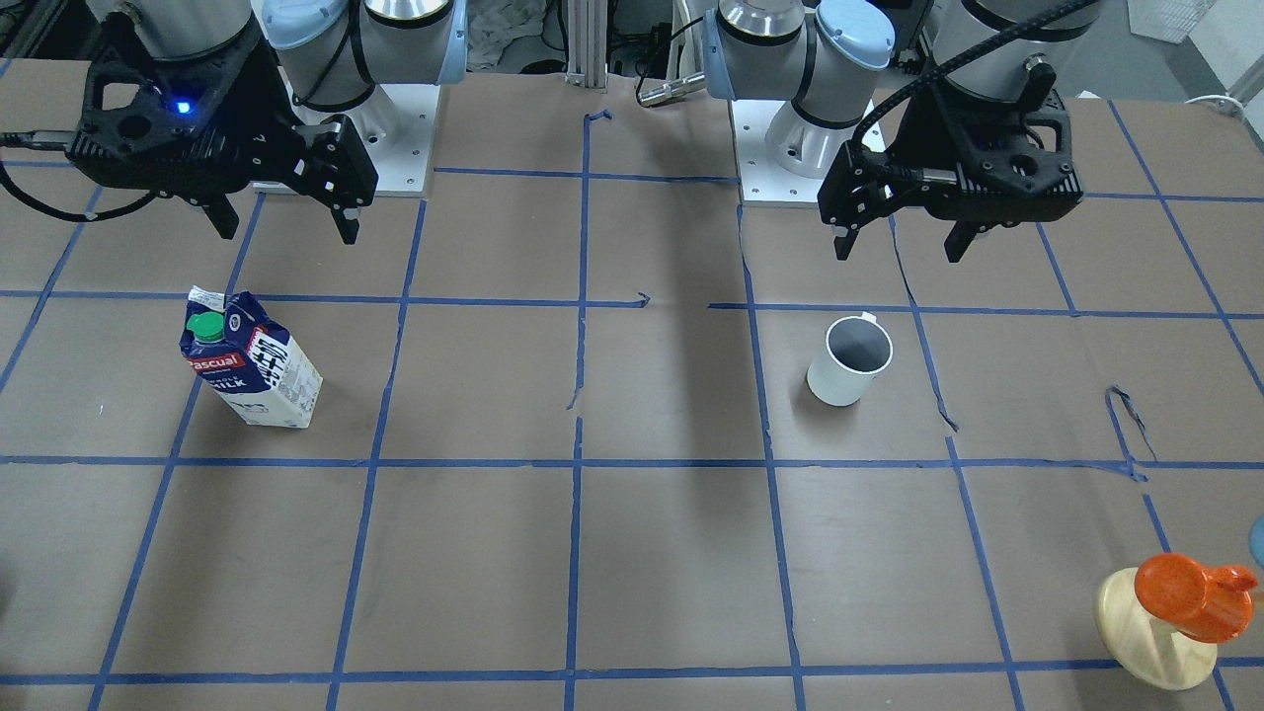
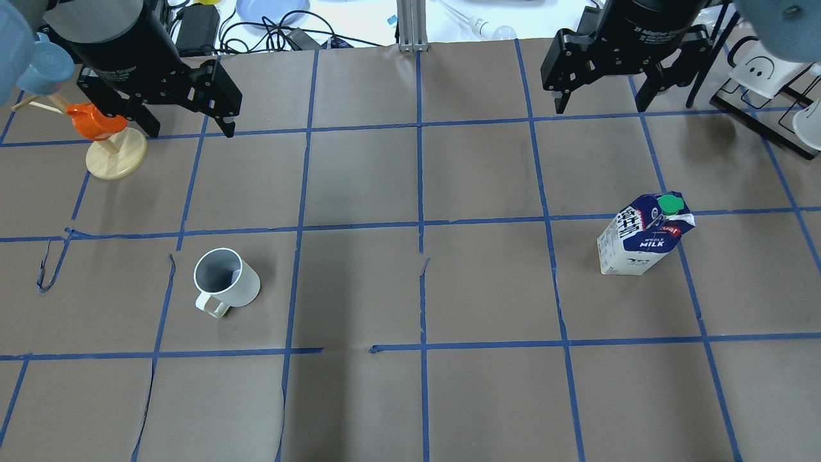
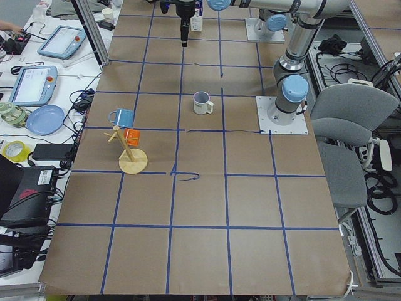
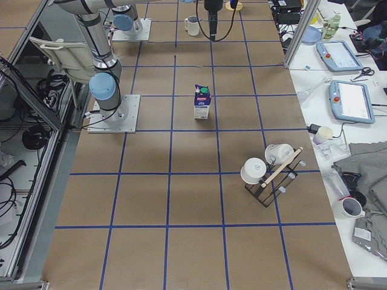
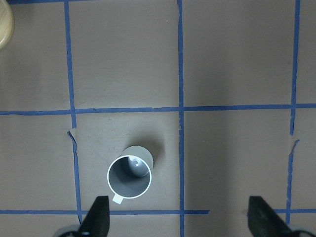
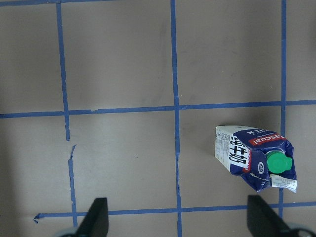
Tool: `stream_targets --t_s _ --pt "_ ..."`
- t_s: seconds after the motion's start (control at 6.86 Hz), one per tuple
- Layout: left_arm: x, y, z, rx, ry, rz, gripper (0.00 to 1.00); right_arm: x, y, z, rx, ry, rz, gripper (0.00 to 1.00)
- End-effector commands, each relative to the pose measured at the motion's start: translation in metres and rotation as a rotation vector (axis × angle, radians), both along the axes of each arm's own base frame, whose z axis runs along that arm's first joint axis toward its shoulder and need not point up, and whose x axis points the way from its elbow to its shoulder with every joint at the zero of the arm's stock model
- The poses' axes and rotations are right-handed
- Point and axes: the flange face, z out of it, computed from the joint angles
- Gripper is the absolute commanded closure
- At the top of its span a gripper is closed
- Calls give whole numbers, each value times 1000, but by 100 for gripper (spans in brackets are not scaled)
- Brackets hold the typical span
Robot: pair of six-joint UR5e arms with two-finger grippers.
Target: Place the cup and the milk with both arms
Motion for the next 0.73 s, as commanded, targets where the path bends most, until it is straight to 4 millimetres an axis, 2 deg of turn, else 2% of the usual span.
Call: stream_targets --t_s 0.0,0.58 --pt "0 0 1 -2 1 -2 0 0 -1 -1 2 0 0 0" --pt "-1 0 2 -4 7 0 0 0 -1 -1 2 0 0 0"
